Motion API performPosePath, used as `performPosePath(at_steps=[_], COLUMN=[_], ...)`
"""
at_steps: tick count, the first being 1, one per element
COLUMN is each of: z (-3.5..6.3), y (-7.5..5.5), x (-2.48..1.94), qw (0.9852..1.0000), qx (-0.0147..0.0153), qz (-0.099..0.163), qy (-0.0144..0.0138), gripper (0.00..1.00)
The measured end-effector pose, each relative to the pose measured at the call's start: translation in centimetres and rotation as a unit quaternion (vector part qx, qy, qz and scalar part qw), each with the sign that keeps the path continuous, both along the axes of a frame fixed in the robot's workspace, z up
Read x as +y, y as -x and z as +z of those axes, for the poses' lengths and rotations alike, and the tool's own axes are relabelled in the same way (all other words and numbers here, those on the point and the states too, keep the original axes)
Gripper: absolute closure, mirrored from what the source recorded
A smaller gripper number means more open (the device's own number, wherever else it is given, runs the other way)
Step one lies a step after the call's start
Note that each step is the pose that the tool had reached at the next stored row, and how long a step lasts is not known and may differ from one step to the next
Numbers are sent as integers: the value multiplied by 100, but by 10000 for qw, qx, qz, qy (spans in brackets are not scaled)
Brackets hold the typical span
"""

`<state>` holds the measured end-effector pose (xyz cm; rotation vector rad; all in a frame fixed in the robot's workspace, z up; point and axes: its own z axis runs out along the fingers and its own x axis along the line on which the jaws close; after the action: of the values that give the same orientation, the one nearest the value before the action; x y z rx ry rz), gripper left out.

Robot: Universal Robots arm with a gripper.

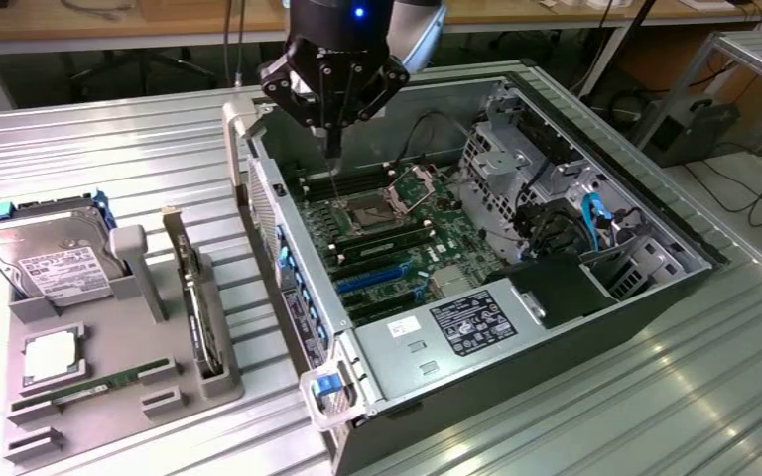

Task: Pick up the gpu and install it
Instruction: 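Reach for the gpu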

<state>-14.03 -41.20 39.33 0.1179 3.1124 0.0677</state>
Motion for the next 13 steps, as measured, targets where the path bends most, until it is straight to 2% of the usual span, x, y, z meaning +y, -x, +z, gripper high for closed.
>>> performPosePath(at_steps=[4,6,13], z=[-2,-6,-45], y=[151,277,632], x=[-58,-88,-155], qw=[10000,10000,10000], qx=[0,0,0], qz=[0,0,0], qy=[0,1,2], gripper=[89,89,89])
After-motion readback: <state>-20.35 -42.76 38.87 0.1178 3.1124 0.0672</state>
